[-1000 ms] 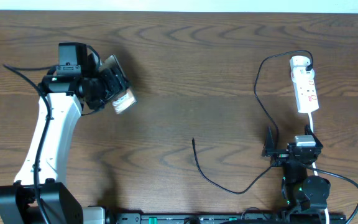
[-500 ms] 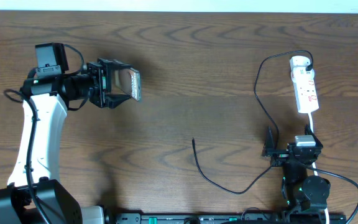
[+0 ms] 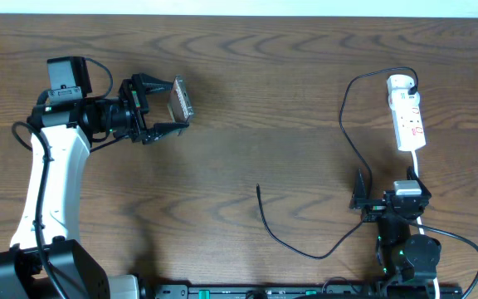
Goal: Plug charger to phone and switch on socket
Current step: 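Lift the phone box with the left gripper and tilt it upright, then move the right gripper toward the phone box held by left gripper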
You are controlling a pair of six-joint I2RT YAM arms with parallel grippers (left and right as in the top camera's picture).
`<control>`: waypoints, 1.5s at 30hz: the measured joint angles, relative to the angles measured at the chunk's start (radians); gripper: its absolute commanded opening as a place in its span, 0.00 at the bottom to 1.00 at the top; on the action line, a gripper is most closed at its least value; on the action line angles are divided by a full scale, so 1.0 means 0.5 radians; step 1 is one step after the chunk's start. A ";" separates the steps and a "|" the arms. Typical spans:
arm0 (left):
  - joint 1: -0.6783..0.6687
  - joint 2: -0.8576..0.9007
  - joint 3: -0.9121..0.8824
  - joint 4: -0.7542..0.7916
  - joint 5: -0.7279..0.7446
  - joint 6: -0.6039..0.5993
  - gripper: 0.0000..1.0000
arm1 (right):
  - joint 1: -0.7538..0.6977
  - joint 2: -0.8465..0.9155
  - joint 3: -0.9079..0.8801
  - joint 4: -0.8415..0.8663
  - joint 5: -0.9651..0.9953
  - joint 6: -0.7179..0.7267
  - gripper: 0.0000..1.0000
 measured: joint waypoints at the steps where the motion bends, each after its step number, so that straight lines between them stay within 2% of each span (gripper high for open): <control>1: 0.000 0.000 0.000 0.002 0.005 -0.013 0.07 | 0.000 0.000 0.000 0.000 0.000 0.001 0.99; 15: 0.000 0.000 0.000 0.002 -0.067 -0.058 0.07 | 0.000 0.000 0.000 0.000 0.000 0.001 0.99; 21: -0.021 0.000 0.000 -0.004 -0.305 -0.047 0.07 | 0.000 0.000 0.000 0.000 0.000 0.001 0.99; 29: -0.176 0.000 0.000 -0.129 -0.684 -0.030 0.07 | 0.000 0.000 0.000 0.000 0.000 0.001 0.99; 36: -0.197 0.000 0.000 -0.130 -0.762 -0.018 0.07 | 0.000 0.000 0.000 0.005 -0.009 0.032 0.99; 41: -0.197 0.000 0.000 -0.130 -0.770 -0.011 0.07 | 0.000 0.002 0.007 0.033 -0.163 0.103 0.99; 45: -0.197 0.000 0.000 -0.130 -0.773 -0.011 0.07 | 0.000 0.098 0.161 -0.028 -0.282 0.124 0.99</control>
